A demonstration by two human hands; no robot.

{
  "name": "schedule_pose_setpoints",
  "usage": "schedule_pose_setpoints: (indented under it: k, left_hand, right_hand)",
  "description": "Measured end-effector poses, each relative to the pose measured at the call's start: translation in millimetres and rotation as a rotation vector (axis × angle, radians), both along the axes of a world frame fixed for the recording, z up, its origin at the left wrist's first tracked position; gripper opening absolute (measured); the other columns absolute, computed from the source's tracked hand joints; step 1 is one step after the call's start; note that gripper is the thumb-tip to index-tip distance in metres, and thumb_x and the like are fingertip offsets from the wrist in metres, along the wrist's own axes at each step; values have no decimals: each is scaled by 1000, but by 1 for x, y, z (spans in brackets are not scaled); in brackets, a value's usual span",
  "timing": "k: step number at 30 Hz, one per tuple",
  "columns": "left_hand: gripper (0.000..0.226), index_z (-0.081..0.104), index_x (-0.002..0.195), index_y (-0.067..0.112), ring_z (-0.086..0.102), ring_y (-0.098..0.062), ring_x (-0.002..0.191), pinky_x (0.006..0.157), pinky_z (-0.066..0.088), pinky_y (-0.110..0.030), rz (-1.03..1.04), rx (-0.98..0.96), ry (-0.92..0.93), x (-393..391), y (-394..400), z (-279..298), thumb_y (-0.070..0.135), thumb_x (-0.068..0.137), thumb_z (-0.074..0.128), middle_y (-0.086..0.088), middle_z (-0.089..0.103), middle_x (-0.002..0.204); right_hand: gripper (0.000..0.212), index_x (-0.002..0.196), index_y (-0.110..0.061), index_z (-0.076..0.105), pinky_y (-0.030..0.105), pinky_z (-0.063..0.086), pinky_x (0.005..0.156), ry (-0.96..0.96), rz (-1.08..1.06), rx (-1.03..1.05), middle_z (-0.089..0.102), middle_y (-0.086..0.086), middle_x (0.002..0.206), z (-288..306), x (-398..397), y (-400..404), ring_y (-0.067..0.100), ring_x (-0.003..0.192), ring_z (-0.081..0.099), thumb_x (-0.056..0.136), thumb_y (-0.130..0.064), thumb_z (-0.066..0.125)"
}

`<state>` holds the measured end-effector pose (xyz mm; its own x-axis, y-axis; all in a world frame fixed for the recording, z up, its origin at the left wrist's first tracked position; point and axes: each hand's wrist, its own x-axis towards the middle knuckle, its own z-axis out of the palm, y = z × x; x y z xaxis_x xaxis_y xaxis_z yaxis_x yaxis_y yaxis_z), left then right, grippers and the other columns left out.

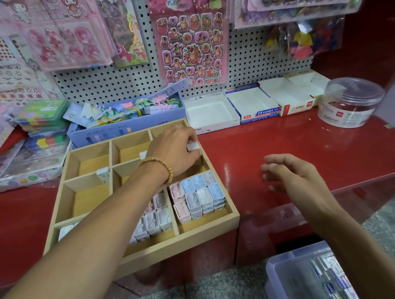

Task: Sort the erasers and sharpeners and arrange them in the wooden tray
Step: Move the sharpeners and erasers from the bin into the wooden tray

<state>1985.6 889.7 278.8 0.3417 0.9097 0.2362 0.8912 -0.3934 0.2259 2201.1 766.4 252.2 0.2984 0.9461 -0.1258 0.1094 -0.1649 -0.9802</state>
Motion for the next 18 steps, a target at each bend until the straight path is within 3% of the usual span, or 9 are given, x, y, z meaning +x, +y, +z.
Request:
schedule_pose_setpoints:
  k: [5, 12, 16, 18]
  left_hand:
    - [20, 64, 103, 25, 59, -11, 85, 77, 47, -30, 7, -6, -108, 0, -25, 20, 38, 87, 64, 8, 62, 100]
    - [8, 69, 92, 22, 59, -2, 71, 69, 49, -15, -87, -195, -613, 28, -97, 41, 27, 86, 69, 10, 66, 85]
    - [6, 69, 94, 20, 58, -4, 73, 77, 57, -32, -175, -395, -767, 57, -148, 12, 22, 90, 66, 10, 62, 80]
    - [9, 66, 100, 25, 61, -4, 82, 81, 56, -30, -221, -499, -736, 73, -173, -10, 28, 93, 62, 9, 64, 90]
  right_hand:
    - [17, 106, -22, 68, 37, 56, 86, -12, -21, 23, 73, 7, 103, 7, 4, -10, 22, 96, 69, 100, -13, 55]
    - [16, 105, -26, 69, 42, 54, 89, -42, -83, 61, 73, 9, 101, 23, 23, -45, 23, 92, 68, 99, -17, 57]
    - [16, 104, -25, 69, 50, 55, 80, -61, -140, 70, 71, 18, 101, 26, 42, -80, 22, 79, 62, 99, -15, 58]
    - [15, 103, -23, 69, 54, 54, 84, -63, -176, 65, 70, 23, 100, 21, 51, -100, 21, 79, 60, 98, -13, 59]
